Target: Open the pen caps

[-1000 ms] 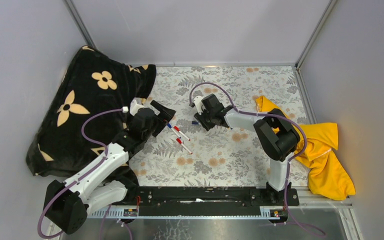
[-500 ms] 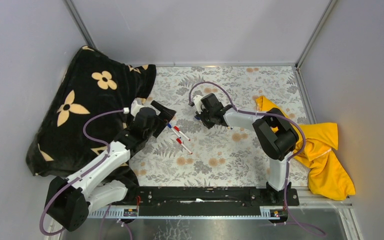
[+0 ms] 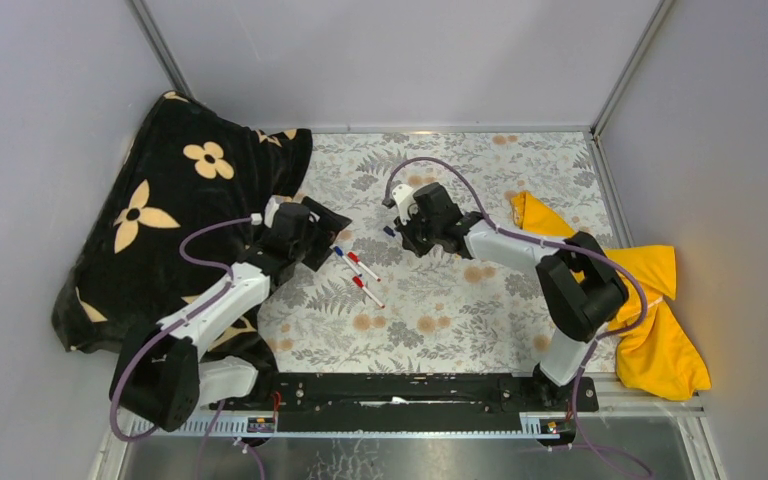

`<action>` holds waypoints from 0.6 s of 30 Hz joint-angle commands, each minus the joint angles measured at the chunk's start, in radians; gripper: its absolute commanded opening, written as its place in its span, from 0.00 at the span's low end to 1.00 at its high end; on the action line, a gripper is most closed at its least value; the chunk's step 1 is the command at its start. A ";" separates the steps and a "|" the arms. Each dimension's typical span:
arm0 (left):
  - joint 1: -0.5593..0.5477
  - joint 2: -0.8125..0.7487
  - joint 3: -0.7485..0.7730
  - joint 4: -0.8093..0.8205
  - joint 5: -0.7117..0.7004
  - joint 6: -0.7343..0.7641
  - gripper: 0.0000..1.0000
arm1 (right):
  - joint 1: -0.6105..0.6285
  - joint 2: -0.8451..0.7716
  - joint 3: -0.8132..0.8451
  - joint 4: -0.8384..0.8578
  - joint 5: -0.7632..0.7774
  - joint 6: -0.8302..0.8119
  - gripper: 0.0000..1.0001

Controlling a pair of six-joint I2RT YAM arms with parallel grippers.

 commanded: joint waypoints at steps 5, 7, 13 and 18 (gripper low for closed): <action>0.003 0.159 0.108 0.181 0.236 0.055 0.92 | 0.028 -0.096 0.000 0.042 -0.082 0.033 0.00; -0.003 0.189 0.123 0.194 0.254 0.065 0.88 | 0.037 -0.103 0.003 0.043 -0.080 0.038 0.00; -0.019 0.210 0.128 0.243 0.262 0.077 0.78 | 0.046 -0.122 0.019 0.039 -0.099 0.051 0.00; -0.027 0.214 0.120 0.260 0.262 0.083 0.69 | 0.049 -0.145 0.024 0.041 -0.119 0.060 0.00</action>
